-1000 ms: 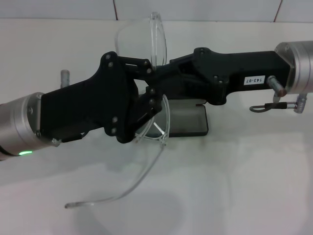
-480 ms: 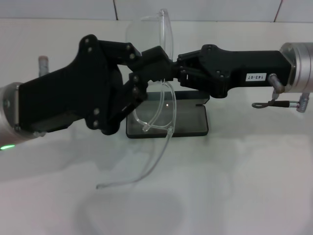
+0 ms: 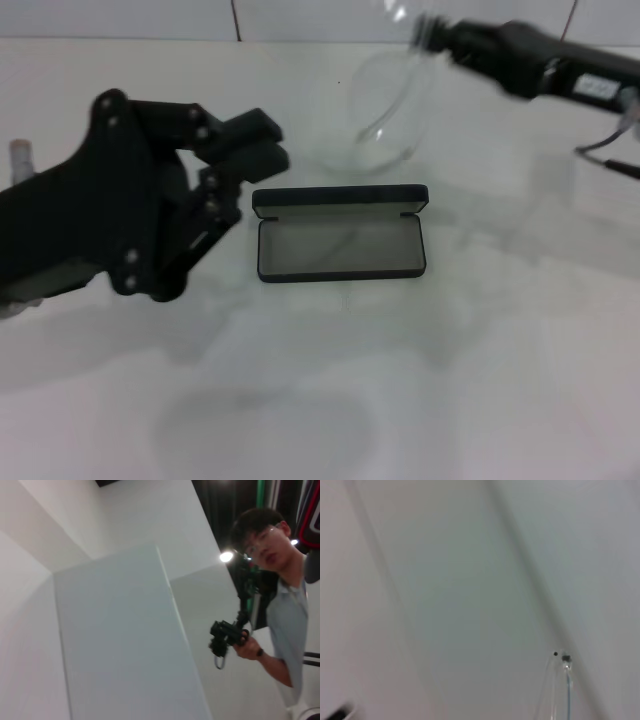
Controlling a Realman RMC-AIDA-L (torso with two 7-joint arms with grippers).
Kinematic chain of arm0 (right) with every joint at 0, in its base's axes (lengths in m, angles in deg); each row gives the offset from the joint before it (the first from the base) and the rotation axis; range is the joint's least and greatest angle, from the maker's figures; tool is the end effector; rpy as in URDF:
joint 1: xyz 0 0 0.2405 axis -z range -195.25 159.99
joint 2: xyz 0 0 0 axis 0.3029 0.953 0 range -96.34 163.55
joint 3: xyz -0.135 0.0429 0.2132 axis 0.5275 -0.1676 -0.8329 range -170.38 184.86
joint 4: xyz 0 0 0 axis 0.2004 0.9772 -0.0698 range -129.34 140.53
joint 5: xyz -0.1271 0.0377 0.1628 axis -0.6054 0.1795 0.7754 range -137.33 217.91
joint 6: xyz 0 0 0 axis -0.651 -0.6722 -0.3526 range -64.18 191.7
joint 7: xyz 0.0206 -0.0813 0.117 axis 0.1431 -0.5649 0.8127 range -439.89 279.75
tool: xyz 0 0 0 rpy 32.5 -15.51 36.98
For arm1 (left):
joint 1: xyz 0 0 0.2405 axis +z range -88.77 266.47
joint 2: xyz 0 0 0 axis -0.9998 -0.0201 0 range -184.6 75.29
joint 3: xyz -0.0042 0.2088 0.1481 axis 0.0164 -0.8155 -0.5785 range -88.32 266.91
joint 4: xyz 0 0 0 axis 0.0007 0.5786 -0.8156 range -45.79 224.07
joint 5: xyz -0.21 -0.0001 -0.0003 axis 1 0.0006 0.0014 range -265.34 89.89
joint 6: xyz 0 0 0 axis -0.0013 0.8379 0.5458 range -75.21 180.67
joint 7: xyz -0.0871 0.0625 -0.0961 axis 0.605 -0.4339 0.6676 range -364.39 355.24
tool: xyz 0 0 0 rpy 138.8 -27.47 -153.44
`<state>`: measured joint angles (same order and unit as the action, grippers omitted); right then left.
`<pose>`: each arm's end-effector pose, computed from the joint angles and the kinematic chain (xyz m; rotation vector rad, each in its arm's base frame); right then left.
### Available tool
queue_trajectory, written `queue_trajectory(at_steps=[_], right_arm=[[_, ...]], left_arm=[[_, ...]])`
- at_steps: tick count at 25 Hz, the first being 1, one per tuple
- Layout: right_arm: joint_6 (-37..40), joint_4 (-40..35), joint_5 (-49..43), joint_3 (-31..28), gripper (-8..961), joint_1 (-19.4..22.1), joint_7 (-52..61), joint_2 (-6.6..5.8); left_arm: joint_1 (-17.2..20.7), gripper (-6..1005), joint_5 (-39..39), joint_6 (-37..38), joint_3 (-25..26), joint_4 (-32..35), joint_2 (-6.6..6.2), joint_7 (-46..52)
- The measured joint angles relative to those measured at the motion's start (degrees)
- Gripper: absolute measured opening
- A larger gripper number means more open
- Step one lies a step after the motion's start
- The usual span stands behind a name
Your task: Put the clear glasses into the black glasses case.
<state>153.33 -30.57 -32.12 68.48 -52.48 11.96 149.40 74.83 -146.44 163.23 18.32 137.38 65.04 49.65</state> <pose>0.1628 0.3643 0.0270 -2.6138 0.6754 1.4055 -0.1878 0.2470 0.0391 -2.3664 0.2923 -1.6229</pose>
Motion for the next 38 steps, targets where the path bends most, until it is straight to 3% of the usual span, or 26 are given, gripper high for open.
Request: queue_trajectory(at_steps=[4, 9, 19, 38], right_arm=[[0.8, 4.1, 6.62, -2.88, 55, 0.68, 0.15, -0.32], [4.09, 5.14, 10.86, -2.04, 55, 0.5, -0.23, 0.07], [6.2, 5.76, 12.32, 6.96, 55, -2.29, -0.25, 0.36], [7.35, 2.41, 14.83, 19.65, 54, -3.34, -2.64, 0.39]], left_arm=[[1.74, 99, 0.95, 0.4, -0.18, 0.85, -0.03, 0.0], [0.22, 99, 0.56, 0.43, -2.75, -0.02, 0.08, -0.01], [-3.19, 99, 1.04, 0.15, -6.63, -1.56, 0.24, -0.46], [-3.34, 99, 1.16, -0.03, -6.63, -1.75, 0.36, -0.5]])
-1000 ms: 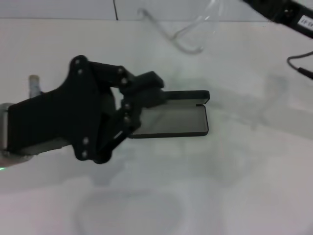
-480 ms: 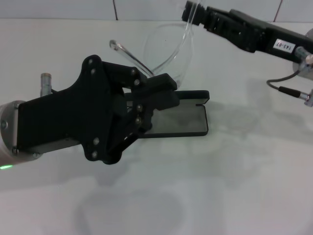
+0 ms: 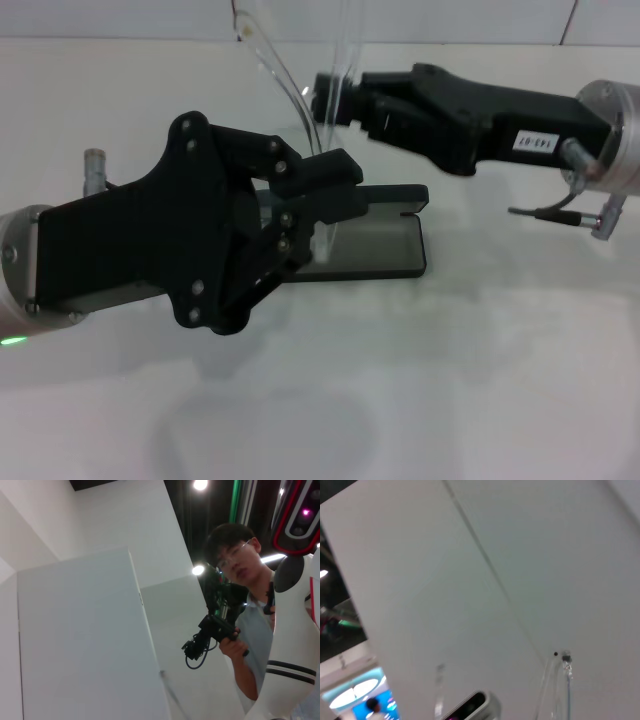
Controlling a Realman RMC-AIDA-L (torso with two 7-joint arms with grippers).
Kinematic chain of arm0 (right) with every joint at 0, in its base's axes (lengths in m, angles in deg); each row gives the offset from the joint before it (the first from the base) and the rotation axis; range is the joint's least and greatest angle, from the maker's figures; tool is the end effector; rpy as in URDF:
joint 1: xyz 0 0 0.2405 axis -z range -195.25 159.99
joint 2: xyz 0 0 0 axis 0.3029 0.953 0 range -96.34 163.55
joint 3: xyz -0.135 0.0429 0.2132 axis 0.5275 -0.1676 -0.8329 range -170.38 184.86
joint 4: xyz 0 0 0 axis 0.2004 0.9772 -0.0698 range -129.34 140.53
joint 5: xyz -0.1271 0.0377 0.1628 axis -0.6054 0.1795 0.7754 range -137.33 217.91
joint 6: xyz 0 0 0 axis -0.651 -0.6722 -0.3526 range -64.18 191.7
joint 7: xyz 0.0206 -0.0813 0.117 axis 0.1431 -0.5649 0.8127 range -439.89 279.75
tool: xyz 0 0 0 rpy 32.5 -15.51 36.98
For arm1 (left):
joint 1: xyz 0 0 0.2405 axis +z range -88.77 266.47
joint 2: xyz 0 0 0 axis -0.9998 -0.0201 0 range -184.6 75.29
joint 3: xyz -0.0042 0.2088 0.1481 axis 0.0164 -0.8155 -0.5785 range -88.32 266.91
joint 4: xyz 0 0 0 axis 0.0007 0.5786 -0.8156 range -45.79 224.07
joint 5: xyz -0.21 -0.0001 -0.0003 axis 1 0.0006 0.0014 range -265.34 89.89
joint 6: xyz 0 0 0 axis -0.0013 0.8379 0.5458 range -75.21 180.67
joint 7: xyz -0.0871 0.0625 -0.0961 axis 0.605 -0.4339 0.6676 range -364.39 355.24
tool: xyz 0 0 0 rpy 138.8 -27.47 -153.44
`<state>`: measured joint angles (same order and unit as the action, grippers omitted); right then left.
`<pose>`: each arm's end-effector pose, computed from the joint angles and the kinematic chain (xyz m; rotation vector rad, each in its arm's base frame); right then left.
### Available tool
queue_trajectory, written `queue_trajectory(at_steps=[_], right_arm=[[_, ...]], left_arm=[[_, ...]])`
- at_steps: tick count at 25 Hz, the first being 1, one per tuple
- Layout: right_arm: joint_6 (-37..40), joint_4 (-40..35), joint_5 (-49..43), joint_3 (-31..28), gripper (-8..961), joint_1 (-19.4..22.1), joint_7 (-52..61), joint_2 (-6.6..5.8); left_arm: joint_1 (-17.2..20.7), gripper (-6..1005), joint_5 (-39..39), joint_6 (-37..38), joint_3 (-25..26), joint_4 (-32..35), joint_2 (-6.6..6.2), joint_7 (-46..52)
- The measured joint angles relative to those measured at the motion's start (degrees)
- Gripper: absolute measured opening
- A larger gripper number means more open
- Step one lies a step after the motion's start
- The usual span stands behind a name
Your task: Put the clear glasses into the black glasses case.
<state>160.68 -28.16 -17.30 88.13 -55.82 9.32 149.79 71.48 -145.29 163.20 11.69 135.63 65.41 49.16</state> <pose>0.1155 0.3296 -0.0070 2.5123 -0.4757 -1.4108 -0.1671 0.2473 0.0180 -2.4575 0.3314 -1.7139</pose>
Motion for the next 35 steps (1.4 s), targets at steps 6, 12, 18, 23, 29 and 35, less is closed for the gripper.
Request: queue_trajectory(at_steps=[6, 12, 18, 23, 29, 35], right_arm=[[0.4, -3.07, -0.33, 3.03, 54, 0.03, -0.83, -0.08], [0.99, -3.59, -0.39, 4.06, 54, 0.01, -0.86, -0.08], [0.97, -5.29, -0.39, 5.28, 54, 0.35, -0.88, -0.11], [0.6, -5.49, -0.41, 5.05, 53, 0.61, -0.89, -0.2], [-1.04, -4.9, -0.62, 2.48, 53, 1.24, -1.0, -0.67], [-2.37, -5.6, -6.87, -3.64, 52, 1.43, 0.42, -0.94]], left_arm=[[-0.04, 100, 0.0, 0.0, 0.01, 0.0, 0.0, -0.02], [-0.04, 100, 0.0, -0.13, 0.18, 0.0, 0.0, -0.01], [-0.04, 100, 0.01, -0.51, 0.35, 0.01, -0.09, -0.05], [-0.04, 100, 0.01, -0.72, 0.39, 0.0, -0.09, -0.02], [0.49, 100, 2.11, -0.76, 0.44, 0.34, -0.26, -0.05], [1.26, 100, 2.74, -0.7, 0.44, 0.48, -0.36, -0.11]])
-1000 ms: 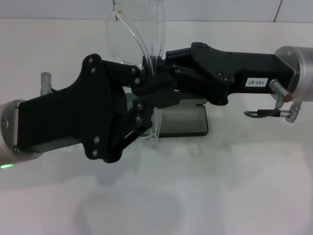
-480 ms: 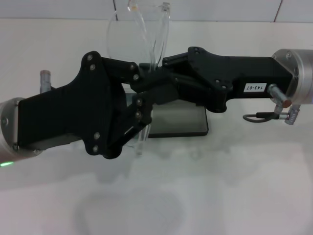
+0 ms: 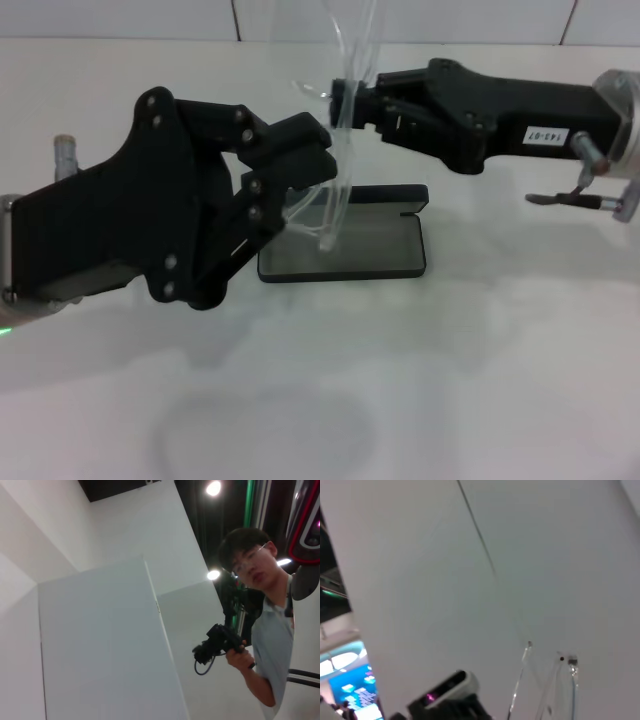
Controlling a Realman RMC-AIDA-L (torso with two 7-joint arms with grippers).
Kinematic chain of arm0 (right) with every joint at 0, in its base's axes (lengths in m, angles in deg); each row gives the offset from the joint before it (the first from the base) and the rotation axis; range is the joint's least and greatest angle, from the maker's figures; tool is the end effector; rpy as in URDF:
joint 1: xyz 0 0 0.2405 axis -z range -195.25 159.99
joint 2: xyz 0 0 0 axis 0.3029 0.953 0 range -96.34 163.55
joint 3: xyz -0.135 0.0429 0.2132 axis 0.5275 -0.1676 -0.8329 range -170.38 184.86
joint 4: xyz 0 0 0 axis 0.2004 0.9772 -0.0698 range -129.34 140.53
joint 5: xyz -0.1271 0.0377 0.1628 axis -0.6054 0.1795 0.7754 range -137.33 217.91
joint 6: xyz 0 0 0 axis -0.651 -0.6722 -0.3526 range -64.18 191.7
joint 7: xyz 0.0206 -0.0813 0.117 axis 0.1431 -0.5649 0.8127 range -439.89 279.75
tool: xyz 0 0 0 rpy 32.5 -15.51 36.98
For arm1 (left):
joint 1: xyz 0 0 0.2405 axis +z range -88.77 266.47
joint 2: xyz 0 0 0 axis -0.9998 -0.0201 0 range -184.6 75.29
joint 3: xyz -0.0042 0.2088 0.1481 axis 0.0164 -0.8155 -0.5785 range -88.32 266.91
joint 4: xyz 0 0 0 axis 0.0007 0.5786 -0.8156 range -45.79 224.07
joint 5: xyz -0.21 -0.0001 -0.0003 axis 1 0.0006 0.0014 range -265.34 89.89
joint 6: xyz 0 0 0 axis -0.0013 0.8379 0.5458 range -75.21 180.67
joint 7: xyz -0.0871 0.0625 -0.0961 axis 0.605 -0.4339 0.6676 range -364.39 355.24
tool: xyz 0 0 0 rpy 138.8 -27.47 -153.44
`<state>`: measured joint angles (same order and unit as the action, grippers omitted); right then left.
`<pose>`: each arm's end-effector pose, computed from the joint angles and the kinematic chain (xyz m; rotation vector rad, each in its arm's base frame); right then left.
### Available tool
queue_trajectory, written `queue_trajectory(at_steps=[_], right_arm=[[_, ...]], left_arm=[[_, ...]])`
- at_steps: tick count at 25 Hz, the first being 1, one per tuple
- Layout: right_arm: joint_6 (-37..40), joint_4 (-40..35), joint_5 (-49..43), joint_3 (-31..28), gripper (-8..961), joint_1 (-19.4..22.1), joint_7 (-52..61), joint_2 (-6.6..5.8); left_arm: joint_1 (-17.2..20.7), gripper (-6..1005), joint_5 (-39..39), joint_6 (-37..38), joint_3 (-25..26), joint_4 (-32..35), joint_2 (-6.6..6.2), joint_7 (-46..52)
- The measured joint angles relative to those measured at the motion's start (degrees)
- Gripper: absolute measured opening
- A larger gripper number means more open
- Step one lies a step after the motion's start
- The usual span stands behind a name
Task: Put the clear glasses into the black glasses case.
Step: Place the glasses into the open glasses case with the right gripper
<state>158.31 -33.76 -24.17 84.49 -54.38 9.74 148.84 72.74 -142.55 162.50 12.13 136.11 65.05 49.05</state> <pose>0.1199 0.3366 0.0031 2.6513 -0.4051 -1.3340 -0.1714 0.2488 0.0266 -2.3898 0.3090 -1.7136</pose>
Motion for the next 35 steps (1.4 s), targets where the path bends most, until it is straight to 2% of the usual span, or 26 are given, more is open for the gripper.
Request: queue_trajectory(at_steps=[3, 6, 9, 12, 14, 16, 20, 22, 27, 31, 35], right_arm=[[-0.94, -2.92, -6.62, -3.8, 52, -0.24, 4.37, -0.49], [-2.98, -11.81, -16.74, -6.1, 52, -0.47, 13.11, -1.72], [-4.22, -24.63, -28.81, -6.44, 52, -0.5, 23.11, -2.31], [-3.83, -35.66, -40.87, -6.5, 52, -0.76, 29.91, -1.63], [-2.73, -39.14, -46.28, -6.45, 52, -1.35, 31.73, -0.5], [-1.98, -39.88, -48.56, -6.06, 52, -1.79, 32.06, 0.0], [-1.91, -39.45, -51.52, -4.27, 52, -1.93, 32.14, 0.14], [-2.19, -39.41, -52.74, -3.6, 52, -1.8, 32.14, 0.18], [-2.6, -40.01, -55.75, -1.65, 52, -3.27, 32.28, 0.29], [-1.88, -41.26, -61.6, 0.54, 53, -8.3, 34.06, 0.35], [-1.87, -40.98, -68.51, 7.65, 53, -12.88, 36.23, 0.57]], left_arm=[[0.82, 100, -0.23, 0.0, 0.0, 0.01, -0.09, 0.11], [1.99, 100, -0.5, 0.0, 0.01, 0.48, -0.4, 0.78], [4.26, 101, -3.43, -0.03, 1.89, 4.1, -1.56, 5.89], [6.37, 101, -11.89, 0.01, 8.92, 10.46, -2.79, 17.92], [7.92, 101, -19.46, 0.13, 15.35, 14.72, -3.22, 24.85], [9.25, 101, -25.97, 0.29, 21.18, 17.81, -3.35, 28.67], [11.07, 101, -35.66, 1.66, 27.88, 21.06, -3.74, 30.95], [12.02, 101, -38.22, 3.36, 28.71, 21.5, -4.21, 31.56], [13.96, 101, -38.74, 4.78, 28.82, 21.66, -3.89, 31.84], [14.55, 102, -38.96, 4.9, 28.89, 21.65, -3.41, 31.61], [13.62, 104, -39.01, 4.92, 28.71, 21.39, -2.96, 31.5]])
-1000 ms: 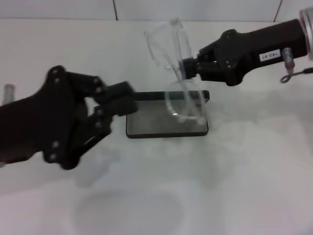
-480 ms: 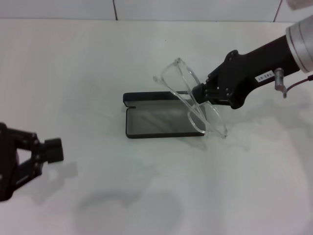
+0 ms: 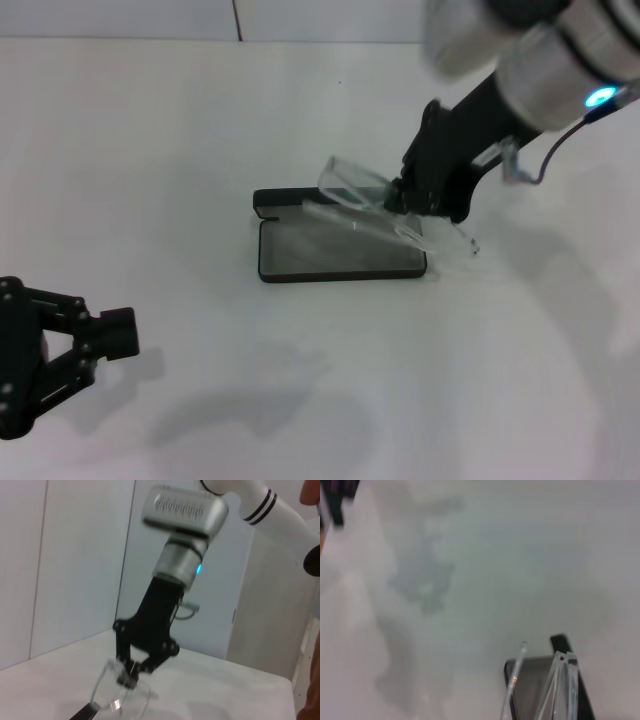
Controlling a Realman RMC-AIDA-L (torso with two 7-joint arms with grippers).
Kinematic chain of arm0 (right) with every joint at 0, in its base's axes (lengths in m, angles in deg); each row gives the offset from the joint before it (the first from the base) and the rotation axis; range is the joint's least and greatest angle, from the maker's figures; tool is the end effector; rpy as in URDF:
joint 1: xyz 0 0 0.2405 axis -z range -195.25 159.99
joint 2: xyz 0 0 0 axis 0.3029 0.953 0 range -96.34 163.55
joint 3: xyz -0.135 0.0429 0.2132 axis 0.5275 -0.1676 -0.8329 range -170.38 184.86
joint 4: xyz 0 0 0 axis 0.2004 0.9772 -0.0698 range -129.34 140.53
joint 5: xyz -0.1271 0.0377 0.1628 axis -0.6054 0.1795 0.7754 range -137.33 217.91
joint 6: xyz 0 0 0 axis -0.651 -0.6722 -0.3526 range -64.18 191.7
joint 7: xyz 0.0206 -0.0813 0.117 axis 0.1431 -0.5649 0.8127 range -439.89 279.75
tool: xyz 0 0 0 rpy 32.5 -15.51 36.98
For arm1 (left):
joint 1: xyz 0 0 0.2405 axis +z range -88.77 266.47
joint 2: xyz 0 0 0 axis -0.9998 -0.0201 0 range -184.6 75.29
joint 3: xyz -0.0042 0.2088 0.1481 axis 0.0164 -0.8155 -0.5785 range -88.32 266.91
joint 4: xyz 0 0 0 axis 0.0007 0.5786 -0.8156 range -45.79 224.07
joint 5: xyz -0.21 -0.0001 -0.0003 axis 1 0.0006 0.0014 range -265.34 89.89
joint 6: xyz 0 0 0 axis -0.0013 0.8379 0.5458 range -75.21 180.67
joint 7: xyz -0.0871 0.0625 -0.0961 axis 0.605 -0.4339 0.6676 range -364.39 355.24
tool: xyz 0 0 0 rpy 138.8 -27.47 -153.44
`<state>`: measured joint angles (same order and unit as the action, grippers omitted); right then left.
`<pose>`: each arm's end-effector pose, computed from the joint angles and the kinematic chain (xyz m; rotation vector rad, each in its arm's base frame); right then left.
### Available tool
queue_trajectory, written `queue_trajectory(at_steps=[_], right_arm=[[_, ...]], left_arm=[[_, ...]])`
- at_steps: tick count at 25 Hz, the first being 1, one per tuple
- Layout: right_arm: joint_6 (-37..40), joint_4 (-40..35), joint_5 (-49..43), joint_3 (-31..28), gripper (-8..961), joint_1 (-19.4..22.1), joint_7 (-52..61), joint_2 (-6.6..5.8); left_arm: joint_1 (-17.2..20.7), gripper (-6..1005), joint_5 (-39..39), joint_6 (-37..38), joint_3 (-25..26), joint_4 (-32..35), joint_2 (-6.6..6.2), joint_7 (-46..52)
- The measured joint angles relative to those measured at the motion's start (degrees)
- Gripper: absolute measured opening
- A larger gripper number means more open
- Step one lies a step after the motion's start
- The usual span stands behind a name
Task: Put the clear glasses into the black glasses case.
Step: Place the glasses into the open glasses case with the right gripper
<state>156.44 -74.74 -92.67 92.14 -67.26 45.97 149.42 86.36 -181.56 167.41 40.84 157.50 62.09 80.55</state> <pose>0.0539 0.3606 -0.0076 -2.9725 -0.0575 -0.3832 -0.2734 0.2005 0.0901 -2.7776 -0.4199 -0.8743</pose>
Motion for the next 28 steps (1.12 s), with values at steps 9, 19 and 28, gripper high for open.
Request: queue_trajectory(at_steps=[9, 19, 28], right_arm=[[-8.51, -2.32, -7.73, 16.95, 53, -1.22, 5.18, 0.39], [-13.07, -3.94, -13.78, 23.68, 53, -0.86, 8.61, 0.37], [-16.46, -1.69, -15.79, 26.15, 53, -0.72, 9.47, 0.37]], left_arm=[[-0.5, 104, -0.08, 0.01, 0.13, -0.33, 0.7, -0.02], [-0.85, 104, -0.08, -0.36, 0.37, -0.71, 0.81, 0.0], [-1.84, 104, -0.12, -0.48, 1.78, -2.05, 0.96, -0.05]])
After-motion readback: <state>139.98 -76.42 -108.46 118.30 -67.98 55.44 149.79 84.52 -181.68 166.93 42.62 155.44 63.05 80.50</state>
